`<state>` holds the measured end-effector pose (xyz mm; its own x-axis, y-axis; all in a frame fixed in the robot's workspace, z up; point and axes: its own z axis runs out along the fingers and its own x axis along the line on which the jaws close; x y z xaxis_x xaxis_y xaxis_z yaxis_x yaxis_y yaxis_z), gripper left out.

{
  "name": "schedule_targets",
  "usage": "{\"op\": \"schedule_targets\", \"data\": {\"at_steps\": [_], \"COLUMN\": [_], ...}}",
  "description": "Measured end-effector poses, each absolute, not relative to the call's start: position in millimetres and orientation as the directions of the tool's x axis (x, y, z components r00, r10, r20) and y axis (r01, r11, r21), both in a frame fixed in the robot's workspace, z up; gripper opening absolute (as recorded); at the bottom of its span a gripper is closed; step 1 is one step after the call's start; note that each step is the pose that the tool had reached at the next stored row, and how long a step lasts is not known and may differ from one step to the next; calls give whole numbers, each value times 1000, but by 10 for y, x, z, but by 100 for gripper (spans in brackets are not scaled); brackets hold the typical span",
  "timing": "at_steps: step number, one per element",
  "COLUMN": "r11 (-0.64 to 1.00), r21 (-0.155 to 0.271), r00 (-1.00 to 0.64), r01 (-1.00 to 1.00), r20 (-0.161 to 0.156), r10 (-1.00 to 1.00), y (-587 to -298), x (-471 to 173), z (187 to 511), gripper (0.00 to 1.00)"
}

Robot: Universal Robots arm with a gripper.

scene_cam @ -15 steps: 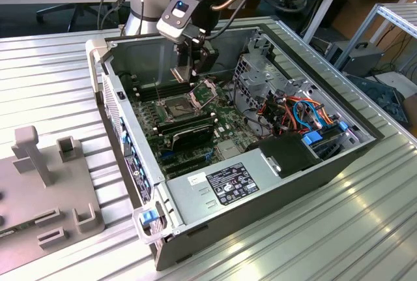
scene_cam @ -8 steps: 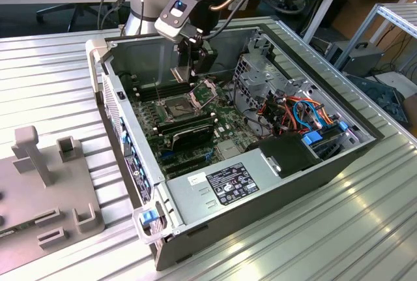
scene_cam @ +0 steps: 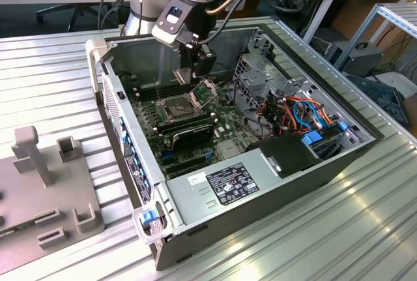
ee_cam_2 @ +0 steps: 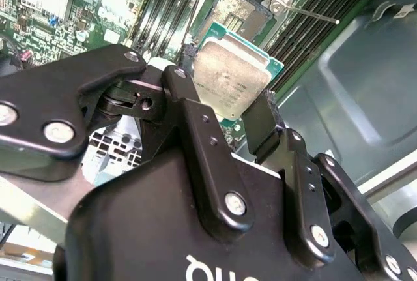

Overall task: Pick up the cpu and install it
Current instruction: 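Place the cpu into insertion slot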

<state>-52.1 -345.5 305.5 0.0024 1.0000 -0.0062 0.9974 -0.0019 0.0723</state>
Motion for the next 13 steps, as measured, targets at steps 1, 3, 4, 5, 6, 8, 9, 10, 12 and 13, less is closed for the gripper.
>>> {"op": "schedule_targets", "data": {"at_steps": [1,3,4,5,6,8,9,10,12,13], "r11": [-2,-2,-2,-2,-2,-2,-2,-2,-2,-2], "r21": [73,73,73,73,73,73,73,73,73,73], "r00": [2,2,2,2,2,2,2,2,2,2], "r01": [997,997,997,997,997,997,997,997,997,997], "r20": [-6,-7,-8,-8,-8,-8,-8,-8,-8,-8], "r10": [1000,1000,1000,1000,1000,1000,1000,1000,1000,1000], "y": [-3455,-3454,-3454,-3454,-3454,-3454,-3454,-3454,-3454,-3454], "x": [-527,-531,-532,-533,-533,-535,-536,-537,-538,-538], "z": [3023,2979,2959,2933,2915,2872,2844,2827,2786,2776], "gripper": [55,55,55,55,55,55,55,55,55,55]}}
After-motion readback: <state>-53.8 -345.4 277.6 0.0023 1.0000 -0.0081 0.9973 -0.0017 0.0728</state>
